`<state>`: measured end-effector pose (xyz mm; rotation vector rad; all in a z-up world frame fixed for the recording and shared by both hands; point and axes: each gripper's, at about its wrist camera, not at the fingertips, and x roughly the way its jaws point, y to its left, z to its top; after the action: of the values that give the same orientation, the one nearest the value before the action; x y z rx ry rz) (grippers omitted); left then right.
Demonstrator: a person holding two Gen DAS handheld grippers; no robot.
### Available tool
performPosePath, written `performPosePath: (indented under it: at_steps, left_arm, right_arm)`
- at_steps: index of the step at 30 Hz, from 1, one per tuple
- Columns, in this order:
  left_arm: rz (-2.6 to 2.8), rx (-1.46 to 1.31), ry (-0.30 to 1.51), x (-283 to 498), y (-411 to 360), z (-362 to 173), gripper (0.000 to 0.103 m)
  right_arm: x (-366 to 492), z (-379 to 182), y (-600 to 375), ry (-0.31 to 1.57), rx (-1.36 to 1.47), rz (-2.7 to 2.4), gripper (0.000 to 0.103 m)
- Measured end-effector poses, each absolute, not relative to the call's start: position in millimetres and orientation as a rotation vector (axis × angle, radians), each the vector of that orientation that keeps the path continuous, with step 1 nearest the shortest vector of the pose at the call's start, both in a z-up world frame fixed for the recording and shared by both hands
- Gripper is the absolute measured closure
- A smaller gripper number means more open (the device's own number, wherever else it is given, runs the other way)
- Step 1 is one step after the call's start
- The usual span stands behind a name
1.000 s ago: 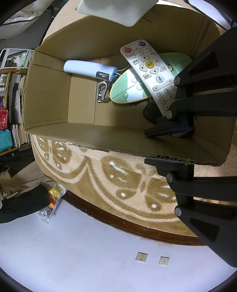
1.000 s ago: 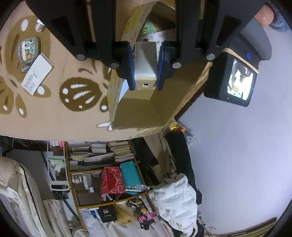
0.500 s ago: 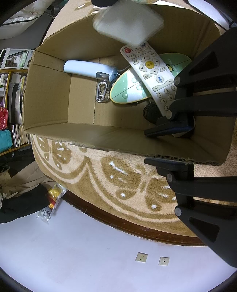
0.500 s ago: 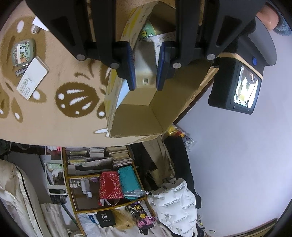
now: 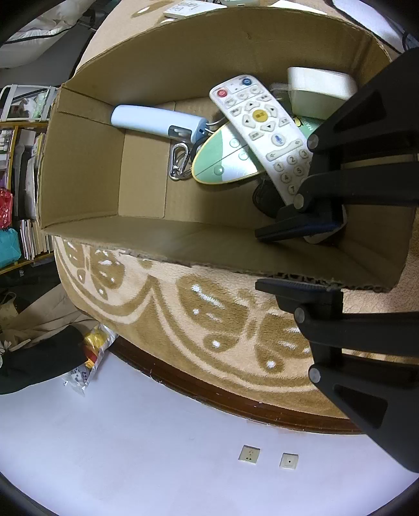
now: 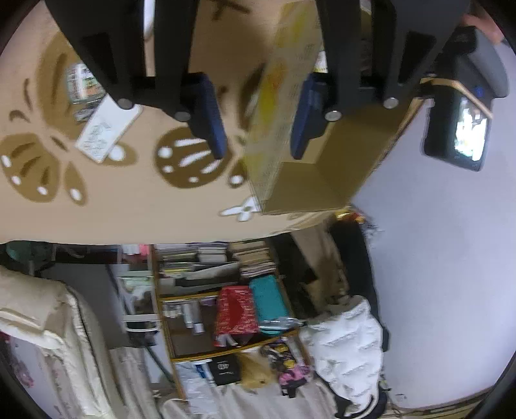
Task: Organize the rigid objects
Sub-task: 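Place the white charger block into the box with the right tool, then grasp the white Midea remote with the right tool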
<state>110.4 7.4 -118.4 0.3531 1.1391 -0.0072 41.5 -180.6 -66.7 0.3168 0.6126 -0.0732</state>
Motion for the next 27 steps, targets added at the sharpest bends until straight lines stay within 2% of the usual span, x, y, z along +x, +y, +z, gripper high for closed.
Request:
performPosePath:
  at_steps: [1,5,8,14,16,27]
  left_arm:
    - [-0.007,0.355,1.137,110,7,-118,0.079]
    - [-0.007,0.356,1.139,111,7,-118,0.079]
    - [-0.007,0.356,1.138,110,7,-118,0.079]
    - [-0.007,0.358,1.137,110,7,-118,0.079]
    - [-0.008,0.361,1.137,110,7,-118,0.079]
    - [-0.006,0.371,1.141,111,4,-122,0.079]
  right_arm:
    - [42,-67,-186,0.617,0.316,-0.095,0.044]
    - [47,-72,-210,0.638,0.333,-0.166,0.035]
    - [51,-79,-230,0.665,0.351,-0.224,0.017]
    - [57,-95,-259,0.716,0.361,-0.309,0.010]
    - [61,-104,-271,0.748,0.366,-0.351,0.000]
    - [66,-140,-317,0.834,0.443,-0.503,0.000]
